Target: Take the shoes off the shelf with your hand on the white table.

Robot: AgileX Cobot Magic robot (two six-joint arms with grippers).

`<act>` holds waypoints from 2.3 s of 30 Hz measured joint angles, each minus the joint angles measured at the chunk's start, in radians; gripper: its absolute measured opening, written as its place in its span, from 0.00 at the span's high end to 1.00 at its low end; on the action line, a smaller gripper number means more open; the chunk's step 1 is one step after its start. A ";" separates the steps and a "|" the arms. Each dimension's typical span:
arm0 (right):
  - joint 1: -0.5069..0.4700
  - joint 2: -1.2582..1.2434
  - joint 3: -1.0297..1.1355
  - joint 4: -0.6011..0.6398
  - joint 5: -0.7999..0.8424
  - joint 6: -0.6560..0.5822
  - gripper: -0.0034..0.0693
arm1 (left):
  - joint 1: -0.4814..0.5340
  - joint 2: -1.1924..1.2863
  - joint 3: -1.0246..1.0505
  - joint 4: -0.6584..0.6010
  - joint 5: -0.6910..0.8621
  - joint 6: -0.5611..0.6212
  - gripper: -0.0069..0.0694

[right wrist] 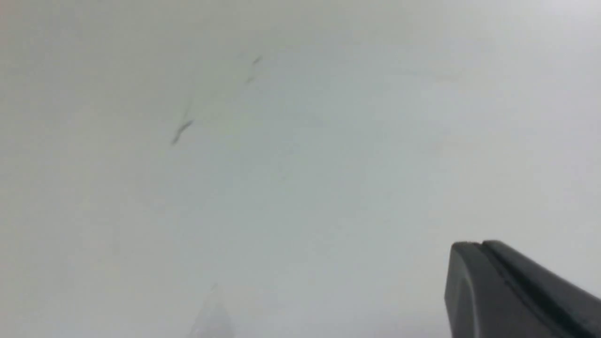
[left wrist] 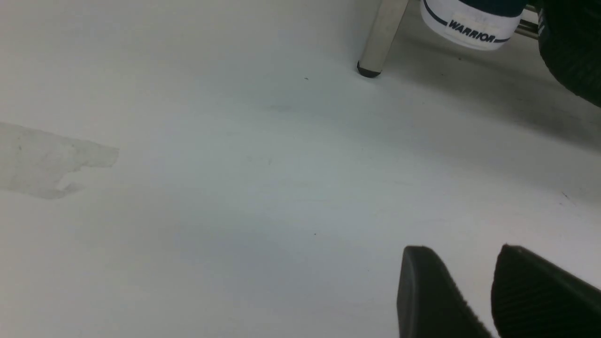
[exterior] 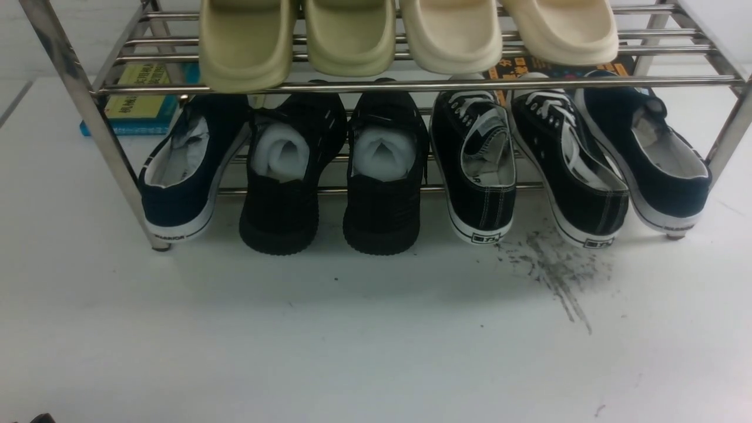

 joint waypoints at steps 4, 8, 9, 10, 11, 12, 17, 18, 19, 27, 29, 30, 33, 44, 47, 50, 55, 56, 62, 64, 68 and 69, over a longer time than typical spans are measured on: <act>0.000 0.134 -0.067 0.284 -0.015 -0.289 0.95 | 0.000 0.000 0.000 0.000 0.000 0.000 0.59; 0.000 0.259 -0.186 0.566 -0.013 -0.577 0.94 | 0.000 0.000 0.000 0.000 0.000 0.000 0.59; 0.001 0.285 -0.215 0.609 -0.009 -0.620 0.93 | 0.000 0.000 0.000 0.000 0.000 0.000 0.59; 0.002 0.310 -0.245 0.636 -0.006 -0.645 0.93 | 0.000 0.000 0.000 0.000 0.000 0.000 0.59; 0.002 0.333 -0.277 0.646 -0.001 -0.669 0.93 | 0.000 0.000 0.000 0.000 0.000 0.000 0.59; 0.002 0.338 -0.277 0.646 0.000 -0.669 0.93 | 0.000 0.000 0.000 0.000 0.000 0.000 0.59; 0.032 0.443 -0.486 0.502 -0.005 -0.611 0.88 | 0.000 0.000 0.000 0.000 0.000 0.000 0.59; 0.052 0.462 -0.527 0.446 -0.008 -0.570 0.86 | 0.000 0.000 0.000 0.000 0.000 0.000 0.59; 0.076 0.483 -0.567 0.387 -0.008 -0.527 0.84 | 0.000 0.000 0.000 0.000 0.000 0.000 0.59; 0.223 0.665 -0.785 -0.023 -0.010 -0.169 0.57 | 0.000 0.000 0.000 -0.001 0.000 0.000 0.59; 0.228 0.710 -0.811 -0.086 -0.025 -0.096 0.50 | 0.000 0.000 0.000 -0.001 0.000 0.000 0.59; 0.228 0.727 -0.818 -0.109 -0.036 -0.077 0.48 | 0.000 0.000 0.000 -0.001 0.000 0.000 0.59; 0.228 0.788 -0.824 -0.159 -0.092 -0.051 0.43 | 0.000 0.000 0.000 0.000 0.000 0.000 0.59; 0.228 0.913 -0.825 -0.309 -0.258 0.061 0.51 | 0.000 0.000 0.000 -0.001 0.000 0.000 0.59; 0.228 0.927 -0.824 -0.342 -0.263 0.090 0.60 | 0.000 0.000 0.000 -0.001 0.000 0.000 0.59; 0.232 0.930 -0.826 -0.346 -0.263 0.101 0.82 | 0.000 0.000 0.000 0.000 0.000 0.000 0.59; 0.232 0.903 -0.841 -0.347 -0.182 0.105 0.95 | 0.000 0.000 0.000 -0.001 0.000 0.000 0.59; 0.232 0.903 -0.843 -0.345 -0.175 0.105 0.95 | 0.000 0.000 0.000 -0.001 0.000 0.000 0.59; 0.232 0.756 -0.852 -0.261 0.036 0.102 0.95 | 0.000 0.000 0.000 -0.001 0.000 0.000 0.59; 0.232 0.703 -0.852 -0.234 0.091 0.080 0.95 | 0.000 0.000 0.000 -0.001 0.000 0.000 0.59; 0.232 0.613 -0.853 -0.192 0.193 0.032 0.95 | 0.000 0.000 0.000 -0.001 0.000 0.000 0.59; 0.232 0.587 -0.853 -0.179 0.219 0.023 0.95 | 0.000 0.000 0.000 -0.001 0.000 0.000 0.59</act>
